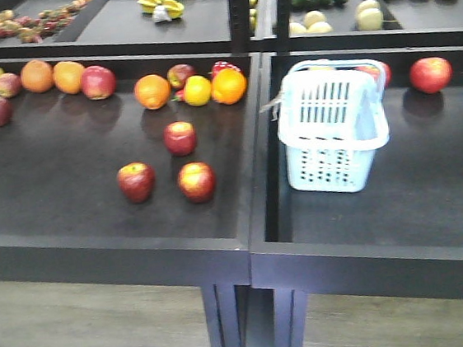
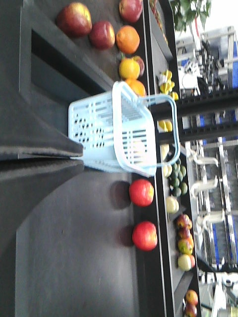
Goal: Pick three apples into basket with both arms
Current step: 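Drive along the fruit tables toward the light-blue basket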
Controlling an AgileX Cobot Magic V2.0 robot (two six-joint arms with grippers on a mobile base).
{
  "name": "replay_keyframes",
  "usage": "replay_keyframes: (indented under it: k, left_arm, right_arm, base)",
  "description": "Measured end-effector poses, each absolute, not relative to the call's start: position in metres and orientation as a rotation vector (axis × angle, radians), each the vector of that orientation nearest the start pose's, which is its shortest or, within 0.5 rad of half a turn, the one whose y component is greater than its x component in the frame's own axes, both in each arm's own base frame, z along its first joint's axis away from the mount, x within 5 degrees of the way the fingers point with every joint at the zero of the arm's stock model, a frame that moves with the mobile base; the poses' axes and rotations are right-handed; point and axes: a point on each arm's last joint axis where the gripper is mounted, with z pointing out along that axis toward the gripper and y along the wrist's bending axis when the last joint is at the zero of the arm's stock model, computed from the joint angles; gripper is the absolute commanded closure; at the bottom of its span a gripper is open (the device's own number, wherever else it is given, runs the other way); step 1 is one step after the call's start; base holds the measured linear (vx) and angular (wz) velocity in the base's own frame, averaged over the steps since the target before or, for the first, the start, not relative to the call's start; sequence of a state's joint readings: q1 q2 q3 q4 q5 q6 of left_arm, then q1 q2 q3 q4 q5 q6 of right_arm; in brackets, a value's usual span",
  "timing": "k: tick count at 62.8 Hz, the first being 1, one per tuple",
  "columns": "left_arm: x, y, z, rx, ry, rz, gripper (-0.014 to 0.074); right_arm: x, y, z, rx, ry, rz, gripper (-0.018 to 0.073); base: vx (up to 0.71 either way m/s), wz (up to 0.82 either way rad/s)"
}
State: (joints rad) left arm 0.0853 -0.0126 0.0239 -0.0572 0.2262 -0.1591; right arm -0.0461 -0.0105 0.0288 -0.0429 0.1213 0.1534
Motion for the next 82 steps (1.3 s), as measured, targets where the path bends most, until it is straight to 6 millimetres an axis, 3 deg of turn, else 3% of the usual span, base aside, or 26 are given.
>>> replay_keyframes:
  k: [82]
  left_arm:
    - [0.0553, 0.0036, 0.1853, -0.248, 1.704, -0.107, 0.0603]
  right_arm:
    - [0.0566, -0.0031, 0.193, 0.131, 1.618, 0.046, 0.0564]
  base:
    - [0.03, -0.2]
